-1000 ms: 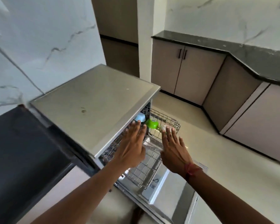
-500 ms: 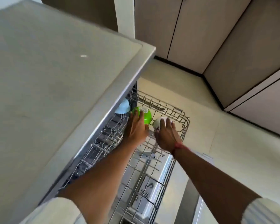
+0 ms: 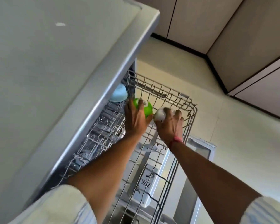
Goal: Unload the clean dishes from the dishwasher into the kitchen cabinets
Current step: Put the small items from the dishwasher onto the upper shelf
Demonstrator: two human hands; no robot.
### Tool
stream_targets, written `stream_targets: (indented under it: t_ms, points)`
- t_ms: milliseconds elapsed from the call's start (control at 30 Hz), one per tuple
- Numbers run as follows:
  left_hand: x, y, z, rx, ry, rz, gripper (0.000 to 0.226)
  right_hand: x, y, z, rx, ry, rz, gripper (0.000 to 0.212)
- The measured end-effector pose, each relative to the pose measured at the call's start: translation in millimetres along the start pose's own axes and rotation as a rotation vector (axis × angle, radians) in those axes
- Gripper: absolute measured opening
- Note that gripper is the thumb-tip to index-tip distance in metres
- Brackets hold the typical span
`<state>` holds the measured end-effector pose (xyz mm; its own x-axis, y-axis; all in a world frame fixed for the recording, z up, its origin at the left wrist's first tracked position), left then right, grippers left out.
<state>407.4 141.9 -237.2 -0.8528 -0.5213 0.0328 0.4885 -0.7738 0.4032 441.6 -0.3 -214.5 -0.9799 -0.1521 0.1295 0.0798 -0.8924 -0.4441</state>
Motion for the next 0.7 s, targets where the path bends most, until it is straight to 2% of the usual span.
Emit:
stream_targets:
  t_ms: [233,400,533,700]
  points:
    - [103.1,14.9,87.6,0.116,0.138,0.058,0.074,80.3,-31.3,91.5,-0.127,0.113,0.281,0.053]
    - [208.2,46.4,185.2,0.164,0.297,0.028,0.085,160.7,-34.6,189.5,-0.224,0.205,0.439,0.06]
    - [306.0,71.0,264.4,0.169,0.413,0.077,0.082,236.8,-38.7,260.6,-0.33,0.249,0.565,0.062]
    - [453.6,84.7,377.1,0.186,0.723,0.073,0.071,359.2,-70.1,331.7,-0.455,0.239,0.799,0.063]
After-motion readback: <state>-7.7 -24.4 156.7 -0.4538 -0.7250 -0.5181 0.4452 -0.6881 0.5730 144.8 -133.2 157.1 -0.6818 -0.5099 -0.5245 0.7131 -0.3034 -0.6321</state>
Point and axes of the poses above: each hand's wrist, its own x-axis away from the middle knuckle, its own z-axis out of the back of the hand, y = z × x, the point moved 6 cm from there along -x, towards the middle knuckle, and after that the axes turned 5 degrees about y, right-handed, at the moved point
